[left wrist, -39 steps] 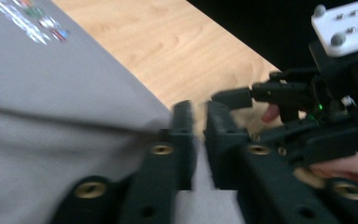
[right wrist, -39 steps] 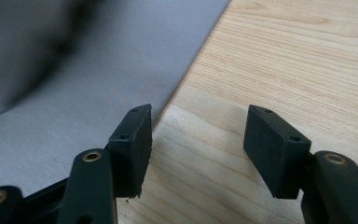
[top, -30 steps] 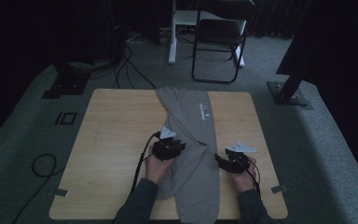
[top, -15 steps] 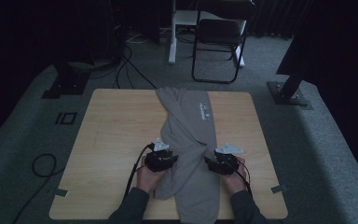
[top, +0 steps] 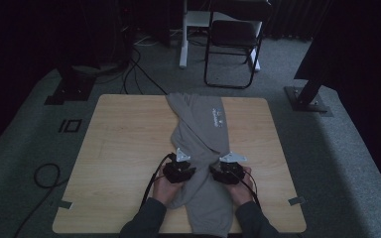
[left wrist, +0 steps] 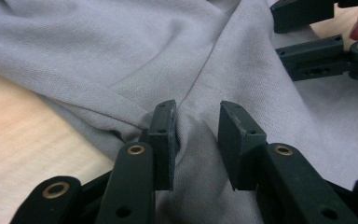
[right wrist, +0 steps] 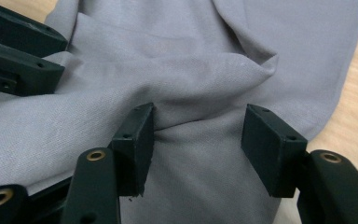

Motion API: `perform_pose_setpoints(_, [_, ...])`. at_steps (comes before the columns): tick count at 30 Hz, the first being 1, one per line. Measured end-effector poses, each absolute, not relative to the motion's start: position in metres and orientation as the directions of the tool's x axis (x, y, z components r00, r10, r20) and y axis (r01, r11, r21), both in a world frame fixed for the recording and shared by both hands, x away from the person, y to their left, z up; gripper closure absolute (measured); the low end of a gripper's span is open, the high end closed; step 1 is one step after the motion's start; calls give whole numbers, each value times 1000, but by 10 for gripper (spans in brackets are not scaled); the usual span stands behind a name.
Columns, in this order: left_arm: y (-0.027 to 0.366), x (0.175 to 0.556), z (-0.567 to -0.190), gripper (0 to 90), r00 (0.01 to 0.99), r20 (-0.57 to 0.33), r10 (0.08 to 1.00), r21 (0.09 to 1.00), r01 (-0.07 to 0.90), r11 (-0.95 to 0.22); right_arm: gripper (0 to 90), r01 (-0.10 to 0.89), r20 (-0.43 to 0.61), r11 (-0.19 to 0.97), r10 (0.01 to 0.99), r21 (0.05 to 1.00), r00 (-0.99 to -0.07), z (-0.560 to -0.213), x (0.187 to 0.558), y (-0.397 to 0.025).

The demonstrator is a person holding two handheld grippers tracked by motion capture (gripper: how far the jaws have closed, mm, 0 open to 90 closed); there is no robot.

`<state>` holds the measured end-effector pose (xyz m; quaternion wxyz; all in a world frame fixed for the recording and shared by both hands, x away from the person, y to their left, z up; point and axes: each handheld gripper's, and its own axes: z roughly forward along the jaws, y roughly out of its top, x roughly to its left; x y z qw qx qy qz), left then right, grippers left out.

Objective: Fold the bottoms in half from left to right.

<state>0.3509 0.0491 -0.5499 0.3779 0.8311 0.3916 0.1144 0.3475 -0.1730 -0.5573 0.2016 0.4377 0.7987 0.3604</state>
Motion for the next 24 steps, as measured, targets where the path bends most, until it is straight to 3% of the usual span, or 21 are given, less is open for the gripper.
perform_pose_setpoints(8, [61,381,-550,674,648,-55,760,724,550,-417,442,551,-9,363,841,751,-542,-557,377,-154])
perform_pose_setpoints(14, [67,398,-550,640,602,-84,794,724,584,-366,438,554,-7,356,846,753,-534,-557,394,-147])
perform_pose_setpoints(21, [98,376,-524,583,564,-133,815,759,587,-282,404,589,72,324,833,740,-548,-551,390,-169])
perform_pose_setpoints(24, [118,362,-520,568,538,-129,833,755,598,-269,386,572,45,343,829,745,-557,-549,375,-186])
